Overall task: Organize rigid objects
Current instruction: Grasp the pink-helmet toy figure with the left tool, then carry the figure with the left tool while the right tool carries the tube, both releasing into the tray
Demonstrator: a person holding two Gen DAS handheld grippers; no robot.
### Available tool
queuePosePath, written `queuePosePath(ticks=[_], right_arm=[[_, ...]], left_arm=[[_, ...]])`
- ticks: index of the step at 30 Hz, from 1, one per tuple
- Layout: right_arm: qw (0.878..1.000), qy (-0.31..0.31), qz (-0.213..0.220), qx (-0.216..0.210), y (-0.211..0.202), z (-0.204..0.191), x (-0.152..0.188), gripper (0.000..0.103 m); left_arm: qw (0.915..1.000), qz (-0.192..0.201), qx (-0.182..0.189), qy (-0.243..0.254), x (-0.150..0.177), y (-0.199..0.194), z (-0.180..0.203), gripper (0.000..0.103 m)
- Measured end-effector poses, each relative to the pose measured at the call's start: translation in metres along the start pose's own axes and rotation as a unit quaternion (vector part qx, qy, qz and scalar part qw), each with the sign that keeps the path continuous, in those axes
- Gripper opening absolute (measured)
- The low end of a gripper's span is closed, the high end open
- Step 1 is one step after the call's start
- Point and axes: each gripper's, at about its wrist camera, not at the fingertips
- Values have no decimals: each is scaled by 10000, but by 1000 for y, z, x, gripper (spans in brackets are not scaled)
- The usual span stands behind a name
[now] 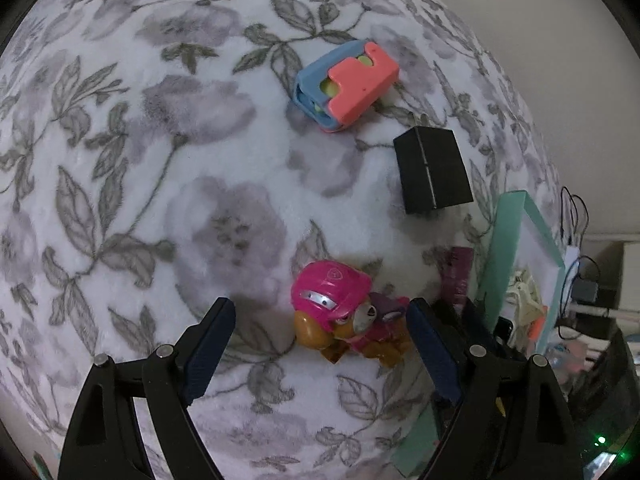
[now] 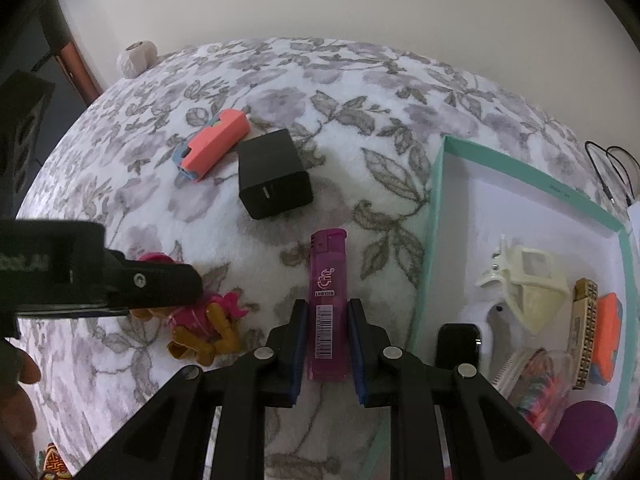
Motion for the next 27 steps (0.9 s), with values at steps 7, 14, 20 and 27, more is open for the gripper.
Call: queuePosePath(ticks=[7,14,20,27], right_arm=[[9999,74,103,-113,-9,8,1,20],[9997,61,126,-181,-10,9,2,20],[9997,69,133,-188,-11,9,2,20],[9993,127,260,-257,-22,12,0,20]], left_arm=[[9990,251,112,-354,5,-6,0,77],[9970,501,102,-589,8,-13,-20,39],[9972,625,35,-408,17,-14,-9,38],[9959,860,-45,-290,12,-17,8,38]])
Point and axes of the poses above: each gripper's, at about its wrist camera, not at the fingertips, and y roughly the way its jaws point, z to its right, x to its underside, and after that the axes turned 5 degrees about -y, right-handed
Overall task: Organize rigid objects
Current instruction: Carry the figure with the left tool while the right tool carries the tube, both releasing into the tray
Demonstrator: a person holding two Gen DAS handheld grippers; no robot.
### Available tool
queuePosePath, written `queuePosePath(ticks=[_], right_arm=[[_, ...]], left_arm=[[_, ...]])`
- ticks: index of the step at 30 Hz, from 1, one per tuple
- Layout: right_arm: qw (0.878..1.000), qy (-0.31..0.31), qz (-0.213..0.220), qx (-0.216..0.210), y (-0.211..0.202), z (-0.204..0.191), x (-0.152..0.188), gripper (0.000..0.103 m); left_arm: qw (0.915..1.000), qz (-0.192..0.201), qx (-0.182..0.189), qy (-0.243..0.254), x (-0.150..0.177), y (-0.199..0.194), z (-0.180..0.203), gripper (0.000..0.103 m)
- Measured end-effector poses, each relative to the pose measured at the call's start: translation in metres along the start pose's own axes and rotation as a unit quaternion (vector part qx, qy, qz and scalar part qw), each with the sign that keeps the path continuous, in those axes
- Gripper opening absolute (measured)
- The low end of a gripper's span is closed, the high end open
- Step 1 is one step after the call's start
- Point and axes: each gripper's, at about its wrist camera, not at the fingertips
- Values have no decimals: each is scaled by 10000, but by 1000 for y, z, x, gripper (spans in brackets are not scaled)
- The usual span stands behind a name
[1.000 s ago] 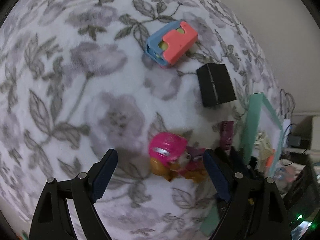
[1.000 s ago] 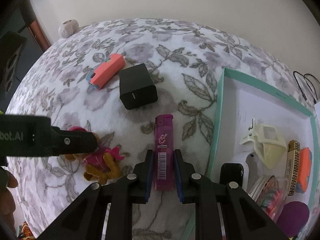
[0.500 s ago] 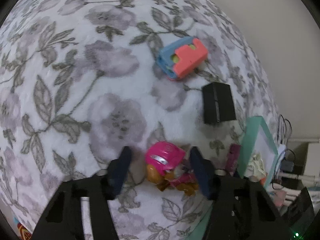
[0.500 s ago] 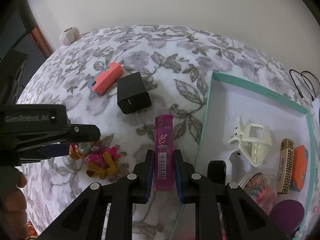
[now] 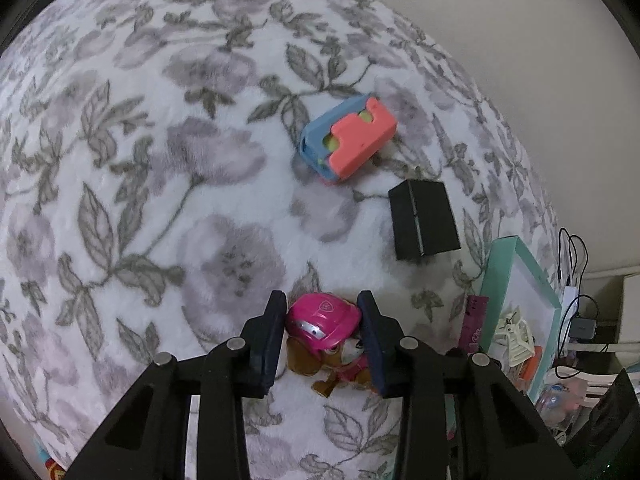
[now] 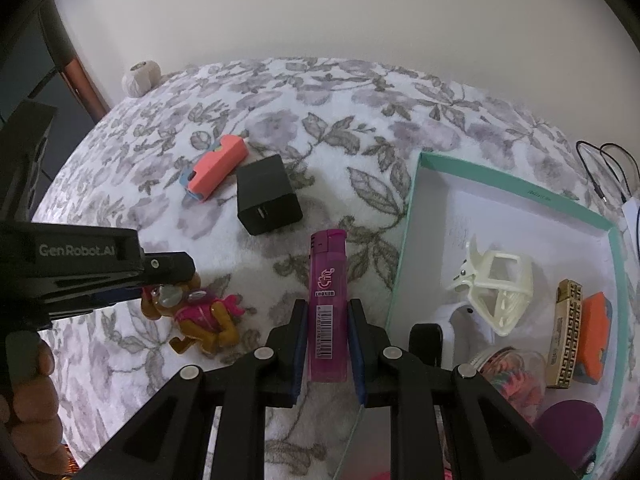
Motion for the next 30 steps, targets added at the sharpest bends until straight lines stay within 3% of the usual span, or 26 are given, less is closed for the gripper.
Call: queuePosePath(ticks=[13,23,30], right_arm=[[9970,267,716,-133,-55,20,-15,20],[9864,662,1463,354,-121,67,-17,20],[9776,1043,1702,662,-150,110,-3,20]], left_arm=[[9942,985,223,378,-13,-64,30,38],[9729,1846,651,1229,5,-112,85,38],[9609,1940,910,1752,24,-110,117,38]])
Point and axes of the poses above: each gripper's, at about its wrist camera, not at the fingertips, and y roughly the way its jaws point, z to its right, x to its underside, and after that the axes turned 5 degrees about -y, right-handed
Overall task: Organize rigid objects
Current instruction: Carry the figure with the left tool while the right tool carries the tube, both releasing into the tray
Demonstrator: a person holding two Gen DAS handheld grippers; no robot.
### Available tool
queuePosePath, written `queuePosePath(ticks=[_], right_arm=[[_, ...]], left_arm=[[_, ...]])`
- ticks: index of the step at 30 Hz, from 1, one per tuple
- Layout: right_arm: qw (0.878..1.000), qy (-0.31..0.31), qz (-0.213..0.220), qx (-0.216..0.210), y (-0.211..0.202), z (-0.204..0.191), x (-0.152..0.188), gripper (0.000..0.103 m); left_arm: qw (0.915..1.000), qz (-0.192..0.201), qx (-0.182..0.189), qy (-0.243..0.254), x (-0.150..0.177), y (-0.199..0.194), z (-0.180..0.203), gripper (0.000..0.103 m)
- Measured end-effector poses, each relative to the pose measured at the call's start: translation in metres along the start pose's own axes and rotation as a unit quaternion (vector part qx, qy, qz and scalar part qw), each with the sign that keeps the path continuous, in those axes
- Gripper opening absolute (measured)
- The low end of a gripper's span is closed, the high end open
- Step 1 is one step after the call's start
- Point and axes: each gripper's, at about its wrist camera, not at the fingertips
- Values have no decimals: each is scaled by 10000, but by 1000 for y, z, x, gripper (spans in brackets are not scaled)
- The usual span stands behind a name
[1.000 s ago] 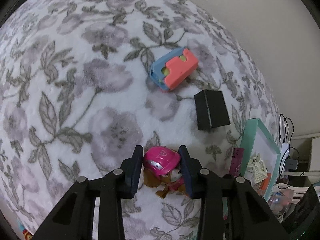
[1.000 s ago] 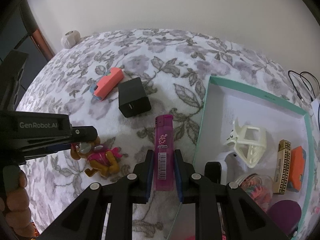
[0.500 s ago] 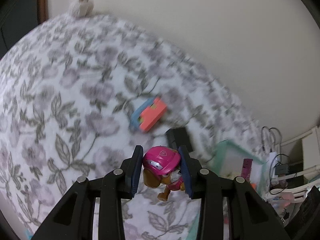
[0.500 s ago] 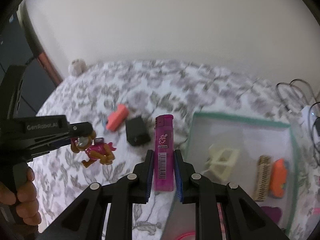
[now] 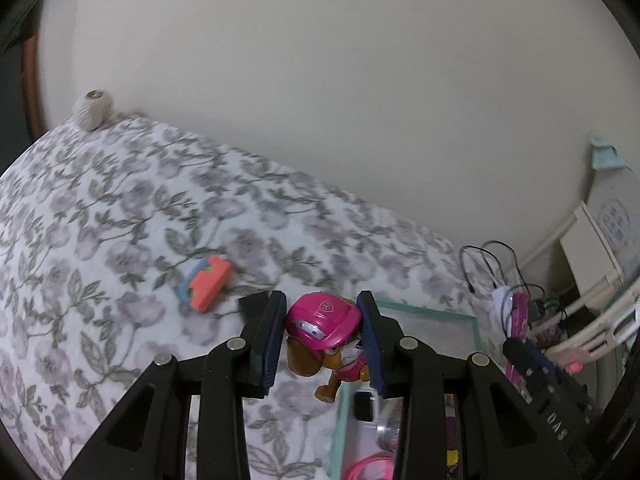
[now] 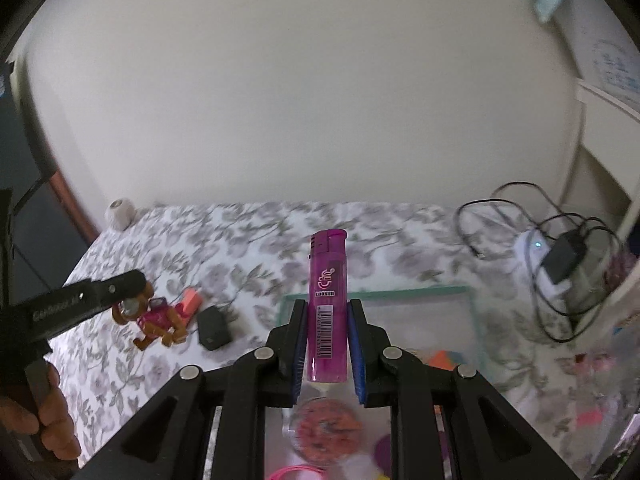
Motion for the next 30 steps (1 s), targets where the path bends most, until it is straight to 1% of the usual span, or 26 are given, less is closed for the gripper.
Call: queuePosePath(ticks=[4,8,12,15,17,23,27,30], right_arm=[[9996,208,110,181,-12,28,1,20],[9987,365,132,332,-18,50,5,20],[9981,477,92,379,-16,63,8,20],[9977,533,31,428,-11,70,13,21],[9974,566,-82,441,-3,74,17,21],[9947,658,-651,447,35,84,39,21],[9927,698,-897,412,52,86,49,21],[9916,687,-1018,394,60,84,53,21]], left_arm=[[9995,-40,216,247,9,4,22,38],[9976,-120,416,532,23,12,47,38],[9949,-247,602,771,37,22,69,38],[9927,-344,637,961,49,30,84,38],[9913,-409,645,1070,58,37,92,38],[9870,-858,556,1241,82,67,104,38],[9853,-996,409,1323,92,81,105,38],[9841,-1145,477,1269,96,88,104,38]])
Point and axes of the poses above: each gripper's, at about its wrist camera, not at the fingertips, and y roughly the way its jaws point, z to its right, x to its underside, and after that the axes turned 5 degrees about -y, right-handed
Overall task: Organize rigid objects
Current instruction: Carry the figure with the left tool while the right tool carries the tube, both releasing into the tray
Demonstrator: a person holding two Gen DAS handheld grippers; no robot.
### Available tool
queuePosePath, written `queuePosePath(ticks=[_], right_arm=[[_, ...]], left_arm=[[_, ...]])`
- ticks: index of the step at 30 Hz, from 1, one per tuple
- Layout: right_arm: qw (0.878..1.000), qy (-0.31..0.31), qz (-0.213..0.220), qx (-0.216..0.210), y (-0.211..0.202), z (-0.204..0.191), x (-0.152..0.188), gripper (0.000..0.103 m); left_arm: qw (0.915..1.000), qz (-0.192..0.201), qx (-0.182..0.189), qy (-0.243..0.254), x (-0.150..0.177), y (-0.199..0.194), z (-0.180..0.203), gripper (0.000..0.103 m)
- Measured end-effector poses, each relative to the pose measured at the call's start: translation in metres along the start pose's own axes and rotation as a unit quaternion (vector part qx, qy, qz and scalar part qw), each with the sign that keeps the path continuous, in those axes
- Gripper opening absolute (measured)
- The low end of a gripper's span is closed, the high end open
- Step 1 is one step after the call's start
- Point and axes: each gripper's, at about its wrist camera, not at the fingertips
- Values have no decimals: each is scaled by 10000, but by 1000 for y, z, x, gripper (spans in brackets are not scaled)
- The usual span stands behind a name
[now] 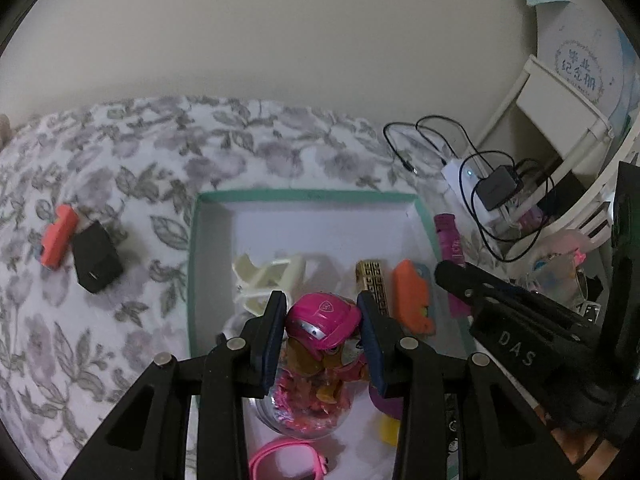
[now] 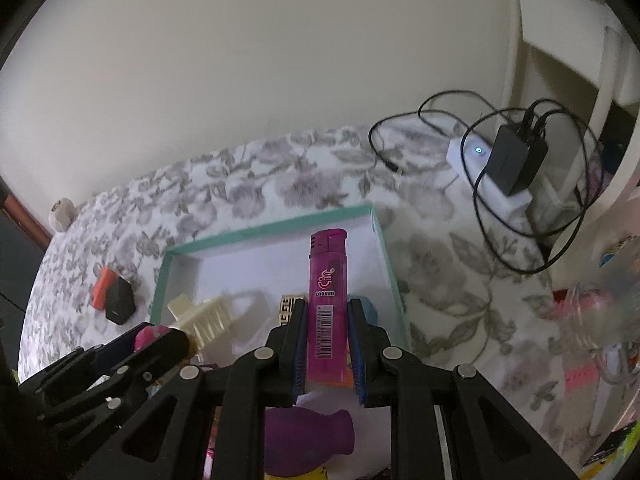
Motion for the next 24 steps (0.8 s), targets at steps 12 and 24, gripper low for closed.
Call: queuePosePath(ticks=[12,24], right_arm=[[9997,37,-255,28,12,1,3,22],[10000,39,-76,29,-5,0,-3,22]], left_arm=[[9999,22,-61,77,-3,2,2,39],[9999,100,-74,30,-9,-10,-1,53]])
Point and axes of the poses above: each gripper's, at about its wrist camera, not at the fingertips, and y roughly the way its jaws point, z to its right, x to its underside, and after that the axes turned 5 degrees about -y, right-handed
